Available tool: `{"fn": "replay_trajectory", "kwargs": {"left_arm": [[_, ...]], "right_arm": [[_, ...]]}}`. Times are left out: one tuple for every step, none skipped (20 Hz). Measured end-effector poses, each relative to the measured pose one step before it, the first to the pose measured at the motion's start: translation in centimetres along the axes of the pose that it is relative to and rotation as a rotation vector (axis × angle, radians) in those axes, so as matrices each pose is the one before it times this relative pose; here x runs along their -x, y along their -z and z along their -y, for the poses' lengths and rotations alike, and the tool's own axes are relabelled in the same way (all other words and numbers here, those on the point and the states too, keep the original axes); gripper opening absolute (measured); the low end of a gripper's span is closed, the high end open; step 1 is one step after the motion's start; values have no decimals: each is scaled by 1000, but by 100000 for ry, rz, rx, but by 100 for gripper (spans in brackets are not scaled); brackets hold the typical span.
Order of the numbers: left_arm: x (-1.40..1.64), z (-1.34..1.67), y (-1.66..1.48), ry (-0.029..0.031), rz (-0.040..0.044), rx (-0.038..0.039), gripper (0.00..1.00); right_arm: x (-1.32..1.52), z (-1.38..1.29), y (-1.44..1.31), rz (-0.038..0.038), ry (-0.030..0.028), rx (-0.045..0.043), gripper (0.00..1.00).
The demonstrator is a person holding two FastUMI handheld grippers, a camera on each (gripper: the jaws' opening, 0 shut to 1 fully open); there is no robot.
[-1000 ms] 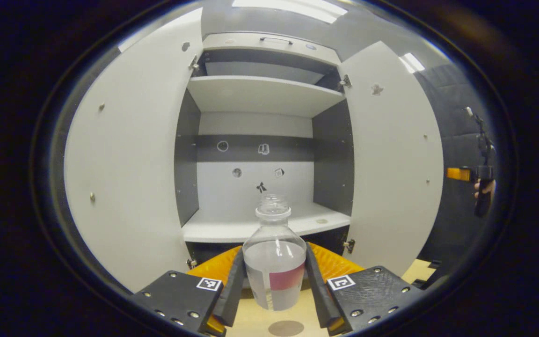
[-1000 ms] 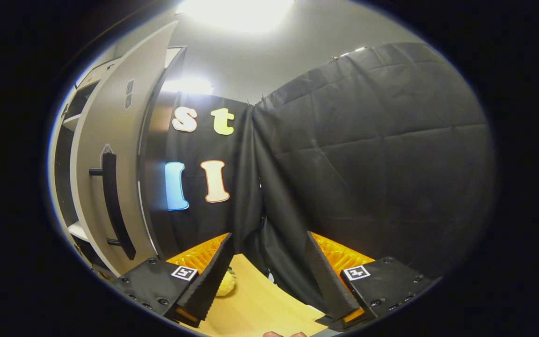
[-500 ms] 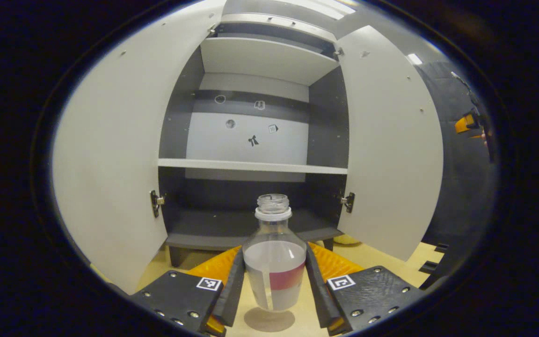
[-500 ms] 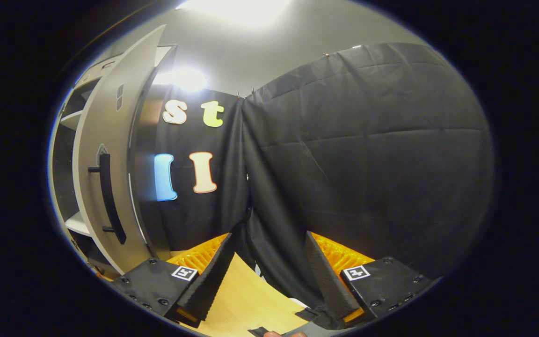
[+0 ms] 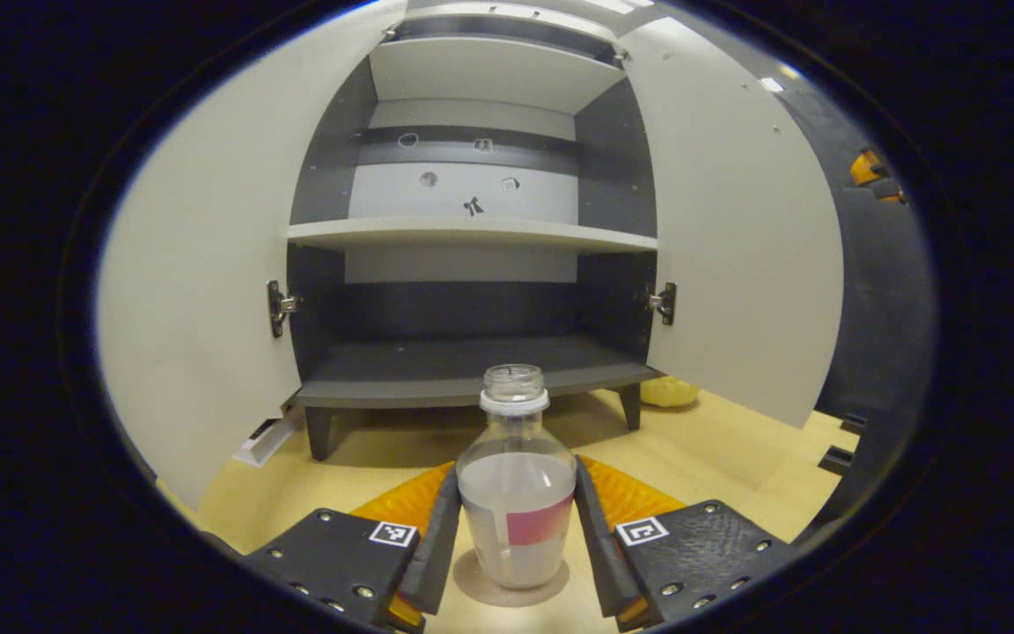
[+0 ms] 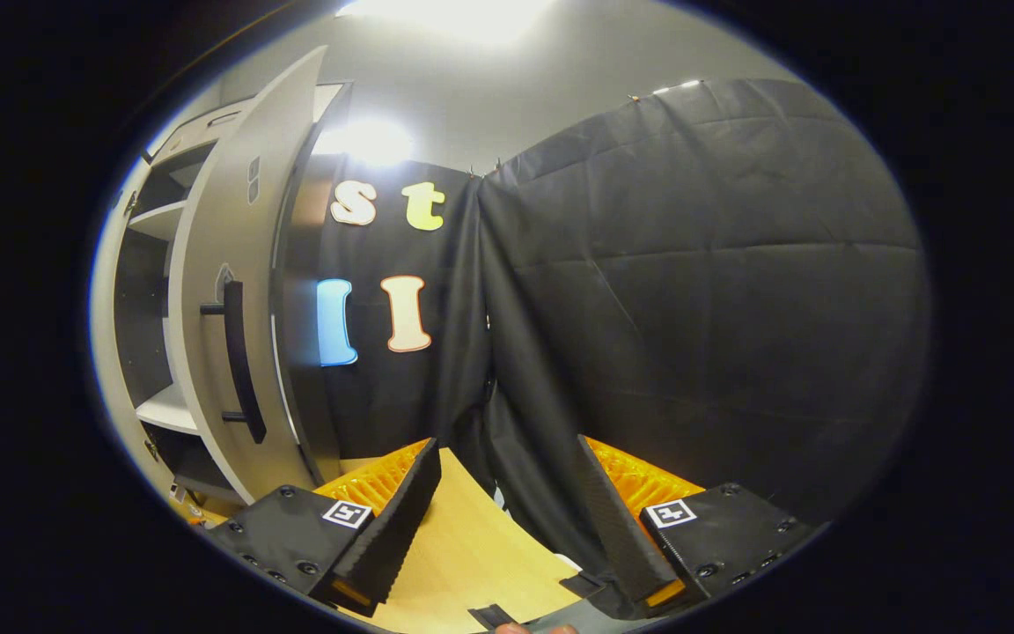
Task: Grasp the bottle in the cabinet with the left hand and place it on the coaster, then close the right door with the right hand and the left door with the left hand.
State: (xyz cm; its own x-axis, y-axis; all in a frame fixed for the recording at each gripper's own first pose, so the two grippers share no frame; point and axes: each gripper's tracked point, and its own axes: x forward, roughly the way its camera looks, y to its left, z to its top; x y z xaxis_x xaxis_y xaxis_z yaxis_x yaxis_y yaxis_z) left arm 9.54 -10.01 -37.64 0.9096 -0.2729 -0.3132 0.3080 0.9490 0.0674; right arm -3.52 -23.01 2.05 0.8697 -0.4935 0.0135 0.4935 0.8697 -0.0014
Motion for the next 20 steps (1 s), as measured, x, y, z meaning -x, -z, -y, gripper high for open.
{"fn": "replay_trajectory", "kwargs": {"left_arm": [[-33,99,383,-203,-580,-159,75],[205,-29,418,-421,-926,-374,75],[17,37,-78,-301,586,-325,75],[-106,115,7,-61,28,-335,69],[-5,74,55,-273,-248,-251,62],[-88,-43,123,-591,-751,-229,70],[-115,70,-91,-302,-416,-346,65],[-63,127,136,199,-834,-270,70],[114,168,26,-675,-693,-786,82],[173,148,-121,-727,-209,-1751,86],[390,351,-493,996,-42,-1309,90],[729,167,-662,1867,591,-633,91],[942,277,-651,1755,1152,-735,98],[1089,444,-581,1236,1736,-689,91],[1137,236,-837,-648,1421,230,91],[1178,-183,-679,-2570,376,566,91],[1188,-39,-583,-1866,257,296,90],[1707,-17,-566,-2453,58,654,91],[1437,-38,-479,-1241,-58,1140,91],[1980,91,-507,-758,-592,1790,91]], "right_arm": [[154,167,249,-902,104,-883,96],[167,108,190,-923,-249,-1244,96],[229,-15,245,-577,-467,-1025,97],[206,143,19,-26,-28,-401,96],[101,184,64,-17,399,138,96],[264,258,206,-117,427,51,96],[247,147,126,-119,333,-435,96],[174,69,65,-122,153,-609,96],[163,87,113,-66,298,-624,96],[-64,4,121,30,151,-450,96],[31,-43,199,-63,200,-101,96],[-34,-15,237,-272,143,78,96],[57,-196,217,19,-62,86,96],[182,-262,136,102,-359,31,96],[68,-414,85,180,-554,-225,96],[9,-547,-10,41,-1074,-592,96],[102,-727,54,82,-1632,-709,96],[-34,-923,28,-13,-1742,-700,97],[-21,-628,-130,273,-1464,-427,97],[-97,-690,-222,353,-1543,-377,97]]}}
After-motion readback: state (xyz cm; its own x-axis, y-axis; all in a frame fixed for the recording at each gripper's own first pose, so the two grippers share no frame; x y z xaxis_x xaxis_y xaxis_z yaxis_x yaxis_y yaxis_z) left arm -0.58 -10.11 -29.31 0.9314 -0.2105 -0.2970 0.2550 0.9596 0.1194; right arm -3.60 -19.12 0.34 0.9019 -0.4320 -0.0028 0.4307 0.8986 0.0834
